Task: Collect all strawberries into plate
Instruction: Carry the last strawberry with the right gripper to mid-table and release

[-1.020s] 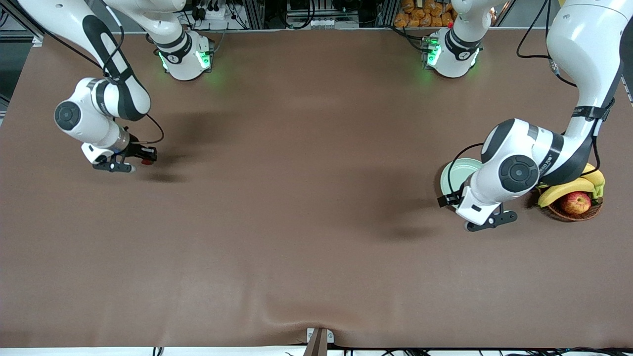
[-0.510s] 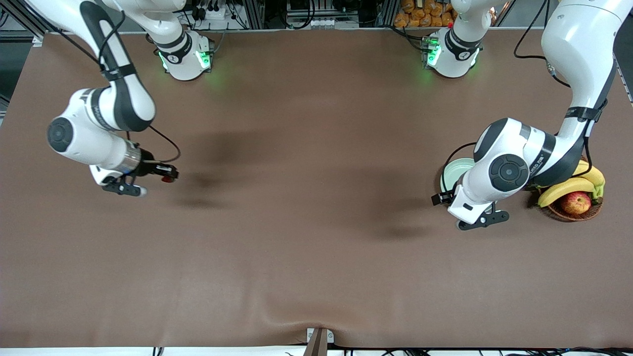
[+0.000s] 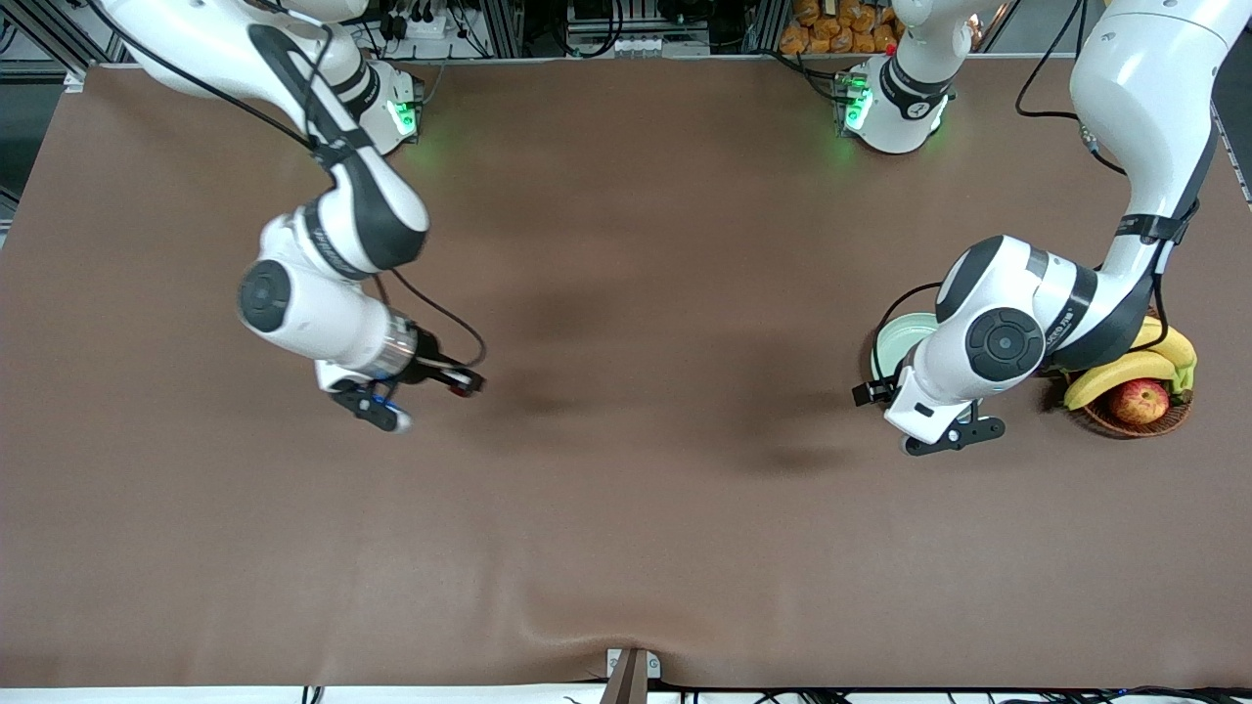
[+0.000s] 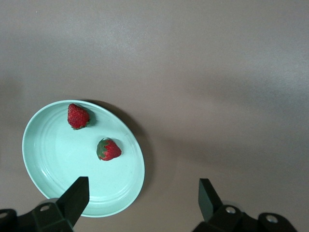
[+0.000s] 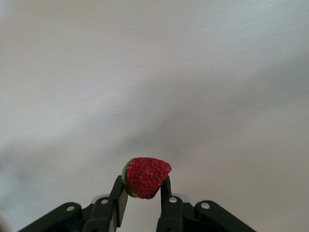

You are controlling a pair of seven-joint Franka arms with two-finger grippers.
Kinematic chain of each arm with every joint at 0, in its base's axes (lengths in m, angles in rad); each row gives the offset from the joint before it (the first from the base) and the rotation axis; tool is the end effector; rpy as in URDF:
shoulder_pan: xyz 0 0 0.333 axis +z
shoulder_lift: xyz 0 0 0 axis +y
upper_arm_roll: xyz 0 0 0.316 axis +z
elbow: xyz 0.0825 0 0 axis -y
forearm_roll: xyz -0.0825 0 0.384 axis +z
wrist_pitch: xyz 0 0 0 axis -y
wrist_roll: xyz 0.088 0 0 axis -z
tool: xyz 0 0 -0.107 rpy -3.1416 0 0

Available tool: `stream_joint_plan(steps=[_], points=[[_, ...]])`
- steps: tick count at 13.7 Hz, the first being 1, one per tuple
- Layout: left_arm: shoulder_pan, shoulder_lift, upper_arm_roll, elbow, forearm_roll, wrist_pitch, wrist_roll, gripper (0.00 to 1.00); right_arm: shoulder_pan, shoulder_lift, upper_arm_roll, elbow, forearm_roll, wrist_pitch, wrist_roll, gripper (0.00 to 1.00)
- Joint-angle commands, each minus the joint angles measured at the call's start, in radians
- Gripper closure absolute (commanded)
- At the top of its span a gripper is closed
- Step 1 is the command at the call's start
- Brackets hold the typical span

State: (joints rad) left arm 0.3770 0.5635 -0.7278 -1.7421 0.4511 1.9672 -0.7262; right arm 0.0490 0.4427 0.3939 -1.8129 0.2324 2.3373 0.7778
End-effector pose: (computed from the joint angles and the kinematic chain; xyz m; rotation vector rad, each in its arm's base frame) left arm 0.6201 -0.1509 0.3037 -3.0084 -0.3104 0.1978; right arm 0.6008 0.2653 0.3255 -2.7015 0.7363 0.1536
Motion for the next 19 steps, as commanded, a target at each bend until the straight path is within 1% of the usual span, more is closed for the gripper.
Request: stream_joint_plan(steps=[1, 4, 7, 8, 9, 11, 12, 13, 14, 15, 16, 17, 18, 19], points=[[-0.001, 0.004, -0.004, 0.012, 0.012, -0.018, 0.007, 0.0, 0.104, 0.138, 0.01, 0.15, 0.008, 0.075, 0.173, 1.0], [-0.013, 0.015, -0.004, 0.01, 0.012, -0.018, -0.009, 0.0, 0.244, 0.246, 0.008, 0.234, -0.004, 0.227, 0.369, 1.0], [-0.02, 0.021, -0.004, 0.009, 0.008, -0.018, -0.01, 0.0, 0.363, 0.341, 0.0, 0.309, -0.004, 0.382, 0.49, 1.0], [-0.02, 0.029, -0.004, 0.009, 0.008, -0.018, -0.01, 0.0, 0.396, 0.385, 0.0, 0.343, -0.002, 0.413, 0.508, 1.0], [-0.018, 0.03, -0.004, 0.006, 0.009, -0.018, 0.002, 0.0, 0.449, 0.445, -0.006, 0.401, -0.004, 0.453, 0.535, 1.0], [-0.018, 0.033, -0.004, 0.006, 0.009, -0.018, -0.007, 0.0, 0.538, 0.51, -0.048, 0.457, -0.001, 0.497, 0.583, 1.0], [-0.018, 0.035, -0.002, 0.006, 0.009, -0.018, -0.007, 0.0, 0.575, 0.531, -0.068, 0.468, 0.001, 0.52, 0.606, 1.0], [-0.02, 0.035, -0.004, 0.006, 0.009, -0.018, -0.007, 0.0, 0.597, 0.554, -0.075, 0.477, 0.001, 0.557, 0.636, 1.0], [-0.018, 0.035, -0.002, 0.006, 0.009, -0.018, -0.007, 0.0, 0.61, 0.571, -0.076, 0.478, 0.001, 0.585, 0.664, 0.97], [-0.02, 0.038, -0.002, 0.006, 0.009, -0.018, -0.009, 0.0, 0.623, 0.58, -0.079, 0.48, 0.001, 0.596, 0.673, 0.75], [-0.02, 0.045, -0.004, 0.006, 0.009, -0.018, -0.009, 0.0, 0.632, 0.583, -0.081, 0.48, 0.001, 0.602, 0.675, 0.72], [-0.02, 0.048, -0.002, 0.006, 0.009, -0.018, -0.009, 0.0, 0.637, 0.584, -0.081, 0.48, 0.002, 0.609, 0.678, 0.44], [-0.017, 0.05, 0.001, 0.009, 0.008, -0.018, -0.006, 0.0, 0.638, 0.584, -0.081, 0.481, 0.002, 0.611, 0.696, 0.18], [-0.015, 0.052, 0.001, 0.012, 0.008, -0.018, -0.002, 0.0, 0.64, 0.579, -0.082, 0.484, -0.005, 0.609, 0.701, 0.0]])
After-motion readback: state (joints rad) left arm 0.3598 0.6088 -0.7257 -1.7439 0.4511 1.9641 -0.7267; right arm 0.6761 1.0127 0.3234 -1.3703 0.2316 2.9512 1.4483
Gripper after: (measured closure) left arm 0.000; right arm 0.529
